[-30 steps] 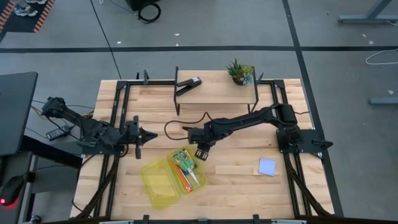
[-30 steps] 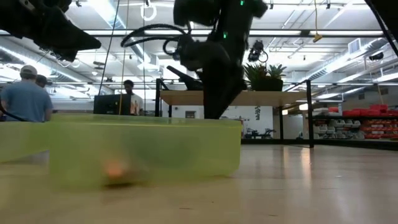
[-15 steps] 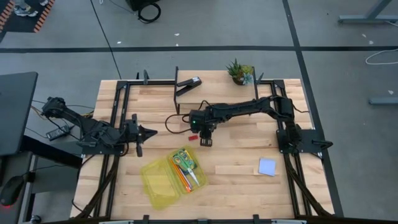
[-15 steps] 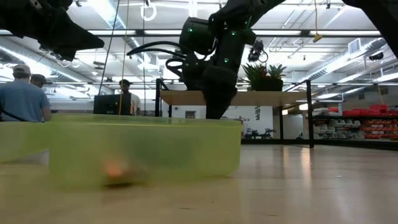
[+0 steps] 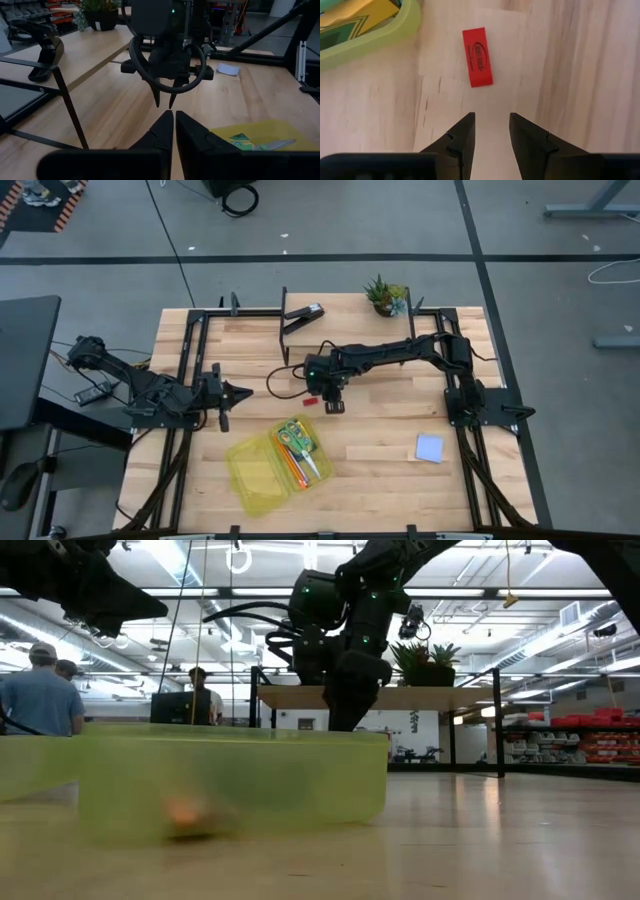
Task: Pack school essentials
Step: Put the red eraser into the supply box
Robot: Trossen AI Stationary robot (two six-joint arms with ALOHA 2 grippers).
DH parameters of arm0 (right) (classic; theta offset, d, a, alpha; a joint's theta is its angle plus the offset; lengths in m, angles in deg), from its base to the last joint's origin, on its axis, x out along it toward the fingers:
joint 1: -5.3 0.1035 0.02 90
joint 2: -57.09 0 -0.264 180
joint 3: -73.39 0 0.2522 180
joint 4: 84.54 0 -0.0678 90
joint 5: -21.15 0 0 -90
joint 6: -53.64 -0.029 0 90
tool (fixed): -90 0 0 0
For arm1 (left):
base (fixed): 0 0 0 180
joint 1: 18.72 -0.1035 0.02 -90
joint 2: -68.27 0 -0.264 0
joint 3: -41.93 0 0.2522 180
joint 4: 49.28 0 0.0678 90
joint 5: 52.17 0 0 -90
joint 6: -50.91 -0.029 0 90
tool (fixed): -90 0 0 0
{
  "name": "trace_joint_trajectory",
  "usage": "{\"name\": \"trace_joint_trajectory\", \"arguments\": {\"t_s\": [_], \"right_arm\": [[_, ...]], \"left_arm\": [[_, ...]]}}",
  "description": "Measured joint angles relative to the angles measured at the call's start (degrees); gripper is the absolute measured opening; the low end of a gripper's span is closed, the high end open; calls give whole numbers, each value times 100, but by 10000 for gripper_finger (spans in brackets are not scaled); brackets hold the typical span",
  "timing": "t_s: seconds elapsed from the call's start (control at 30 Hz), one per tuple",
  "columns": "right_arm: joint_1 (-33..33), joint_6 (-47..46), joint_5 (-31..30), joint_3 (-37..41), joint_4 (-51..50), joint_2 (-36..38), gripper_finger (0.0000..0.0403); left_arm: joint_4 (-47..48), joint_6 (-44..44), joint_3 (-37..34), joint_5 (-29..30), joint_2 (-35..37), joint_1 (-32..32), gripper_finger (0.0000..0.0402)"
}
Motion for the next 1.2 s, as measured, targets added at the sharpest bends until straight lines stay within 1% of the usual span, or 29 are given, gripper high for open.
{"name": "trace_joint_trajectory", "arguments": {"t_s": [0.17,0.27,0.43,0.53,0.63,0.8,0.9,1.07,1.2], "right_arm": [[9,-291,-4,0,-205,0,127],[10,-465,-15,-7,-367,2,127],[-28,-492,-46,-7,-619,2,127],[-33,-371,-63,-7,-729,2,127],[-28,9,-63,-7,-862,2,127],[-30,258,-98,-7,-824,2,127],[-22,104,-96,-7,-578,2,127],[50,-35,-98,-7,-548,2,127],[52,-40,-188,-7,-545,2,127]], "left_arm": [[0,-1,0,0,0,0,21],[0,-2,0,-1,0,0,26],[-2,-2,2,-2,-2,0,34],[-2,-7,2,-2,-1,0,33],[-2,-13,2,-2,0,0,29],[-2,-11,2,-2,-2,0,23],[-2,-11,2,-2,-2,0,27],[-2,-10,2,-2,-1,0,35],[-2,-11,2,-2,-2,0,33]]}}
